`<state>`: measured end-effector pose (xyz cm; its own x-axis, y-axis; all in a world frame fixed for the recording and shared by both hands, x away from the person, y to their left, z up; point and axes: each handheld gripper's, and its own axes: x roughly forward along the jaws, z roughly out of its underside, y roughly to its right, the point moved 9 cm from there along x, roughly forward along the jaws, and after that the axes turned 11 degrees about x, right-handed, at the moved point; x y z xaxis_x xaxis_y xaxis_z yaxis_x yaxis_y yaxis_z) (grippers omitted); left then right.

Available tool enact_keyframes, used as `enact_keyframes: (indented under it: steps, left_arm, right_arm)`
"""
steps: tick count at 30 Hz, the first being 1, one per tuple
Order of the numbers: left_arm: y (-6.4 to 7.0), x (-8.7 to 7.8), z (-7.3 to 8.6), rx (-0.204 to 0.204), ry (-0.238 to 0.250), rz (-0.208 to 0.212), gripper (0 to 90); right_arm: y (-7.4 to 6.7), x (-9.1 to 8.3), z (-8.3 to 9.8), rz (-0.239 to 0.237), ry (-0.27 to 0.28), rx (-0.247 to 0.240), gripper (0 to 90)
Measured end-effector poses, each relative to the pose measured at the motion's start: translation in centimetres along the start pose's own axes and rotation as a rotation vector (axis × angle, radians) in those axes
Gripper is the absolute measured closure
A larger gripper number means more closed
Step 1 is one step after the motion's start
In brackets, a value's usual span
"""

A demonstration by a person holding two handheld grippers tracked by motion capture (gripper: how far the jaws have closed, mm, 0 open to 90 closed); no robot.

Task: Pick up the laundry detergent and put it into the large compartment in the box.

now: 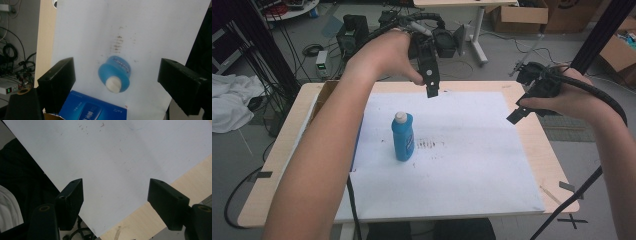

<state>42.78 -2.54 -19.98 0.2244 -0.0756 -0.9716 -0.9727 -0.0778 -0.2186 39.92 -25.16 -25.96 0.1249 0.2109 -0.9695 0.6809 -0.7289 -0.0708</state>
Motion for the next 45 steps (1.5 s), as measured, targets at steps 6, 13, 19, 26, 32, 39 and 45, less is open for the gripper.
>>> enact_keyframes:
  steps: [6, 13, 19, 26, 32, 39, 45]
  left_arm:
    - [-0.4, 0.4, 0.9, -0.071, -0.02, -0.015, 15.3]
    - [-0.8, 0.9, 2.4, -0.171, -0.036, -0.028, 15.8]
    - [-1.2, 2.1, 4.2, -0.286, -0.064, -0.053, 16.2]
    - [-1.2, 2.9, 5.2, -0.379, -0.078, -0.048, 16.3]
    - [-1.2, 3.8, 5.8, -0.451, -0.091, -0.05, 16.5]
    - [-1.0, 4.7, 6.0, -0.485, -0.108, -0.042, 16.9]
    - [-0.8, 5.7, 6.1, -0.525, -0.117, -0.039, 18.8]
  right_arm:
    - [0.0, 0.2, -0.2, -0.003, 0.005, -0.013, 28.9]
    - [0.0, 0.6, -0.2, -0.008, 0.001, -0.019, 28.9]
    - [-0.2, 0.7, -0.2, -0.006, 0.0, -0.02, 28.7]
    - [-0.3, 0.8, -0.4, -0.004, 0.002, -0.03, 28.7]
    - [-0.3, 0.9, -0.4, -0.006, 0.001, -0.032, 28.7]
    - [-0.3, 1.0, -0.4, -0.008, 0.002, -0.035, 28.7]
    - [-0.5, 1.1, -0.4, -0.013, 0.006, -0.042, 28.7]
